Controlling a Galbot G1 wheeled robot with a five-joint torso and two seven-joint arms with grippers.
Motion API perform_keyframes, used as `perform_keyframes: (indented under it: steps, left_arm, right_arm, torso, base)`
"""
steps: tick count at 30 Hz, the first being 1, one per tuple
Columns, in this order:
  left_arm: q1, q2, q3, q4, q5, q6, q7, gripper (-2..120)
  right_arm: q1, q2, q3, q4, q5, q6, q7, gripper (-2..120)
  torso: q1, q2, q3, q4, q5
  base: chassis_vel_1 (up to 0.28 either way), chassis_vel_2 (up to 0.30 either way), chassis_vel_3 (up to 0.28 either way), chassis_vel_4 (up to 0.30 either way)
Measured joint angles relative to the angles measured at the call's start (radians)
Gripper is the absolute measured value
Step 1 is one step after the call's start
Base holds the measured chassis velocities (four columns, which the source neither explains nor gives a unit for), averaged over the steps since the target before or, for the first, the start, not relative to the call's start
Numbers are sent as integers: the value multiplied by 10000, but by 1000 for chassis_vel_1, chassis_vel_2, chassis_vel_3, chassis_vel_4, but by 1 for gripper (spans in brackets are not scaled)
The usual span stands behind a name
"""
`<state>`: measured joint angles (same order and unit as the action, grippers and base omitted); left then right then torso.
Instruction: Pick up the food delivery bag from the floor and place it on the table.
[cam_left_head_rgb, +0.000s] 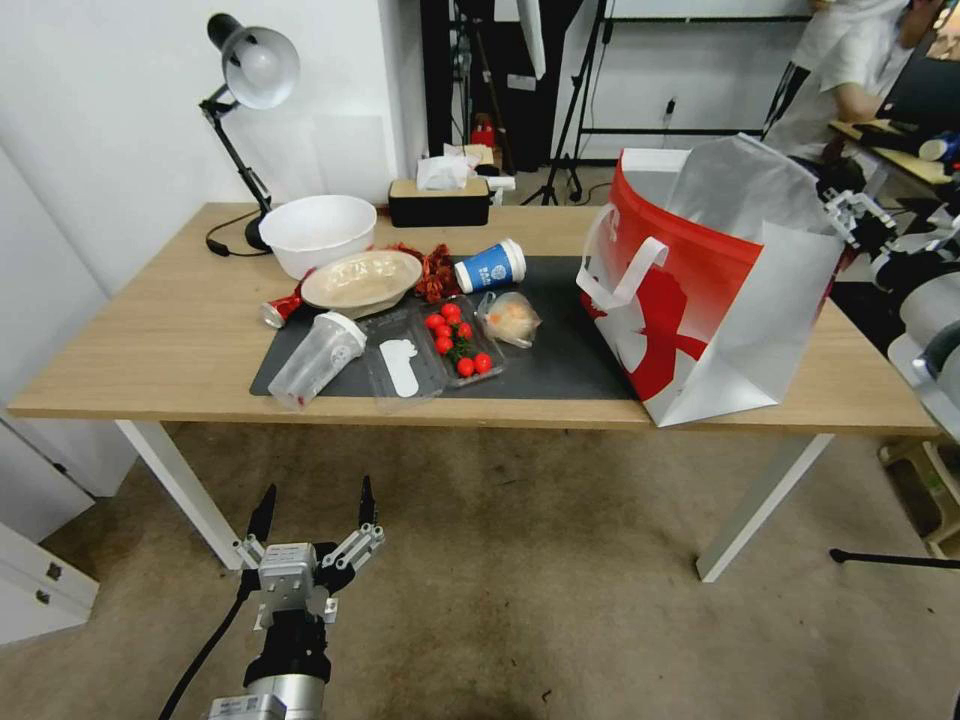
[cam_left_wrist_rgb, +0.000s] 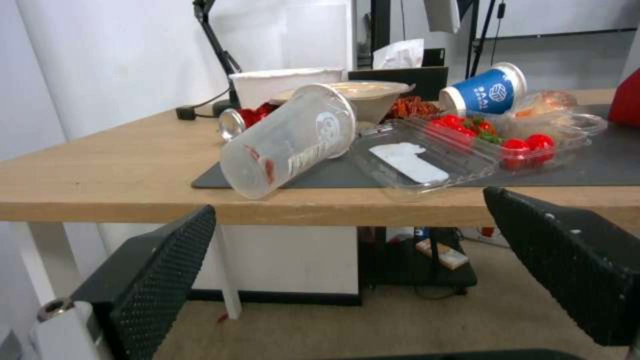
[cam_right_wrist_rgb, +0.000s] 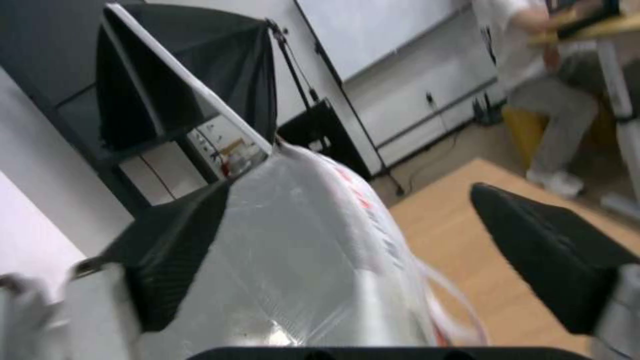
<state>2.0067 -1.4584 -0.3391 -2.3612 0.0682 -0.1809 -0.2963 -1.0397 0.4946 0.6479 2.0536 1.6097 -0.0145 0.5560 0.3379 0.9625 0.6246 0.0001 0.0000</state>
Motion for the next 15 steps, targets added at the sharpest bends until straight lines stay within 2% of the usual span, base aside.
perform_keyframes:
  steps: [2, 5, 9, 15]
  left_arm:
    - [-1, 9, 0, -7, 1, -1, -9, 100]
    - [-26, 29, -3, -17, -1, -1, -24, 100]
    - [-23, 37, -7, -28, -6, -1, -34, 100]
    - [-17, 59, -23, -97, -32, -1, -40, 100]
  right_arm:
    - [-163, -69, 60, 113, -881, 121, -302, 100]
    - [-457, -202, 424, 250, -1385, 144, -621, 100]
    - [-687, -247, 691, 316, -1677, 236, -888, 100]
    - [-1558, -393, 1666, 851, -1765, 463, -1588, 100]
  torso:
    - [0, 0, 1, 0, 0]
    - [0, 0, 0, 0, 0]
    - [0, 0, 0, 0, 1]
    - [0, 0, 0, -1, 0]
  base:
    - [0, 0, 0, 0]
    - [0, 0, 0, 0]
    - [0, 0, 0, 0]
    - [0, 0, 0, 0]
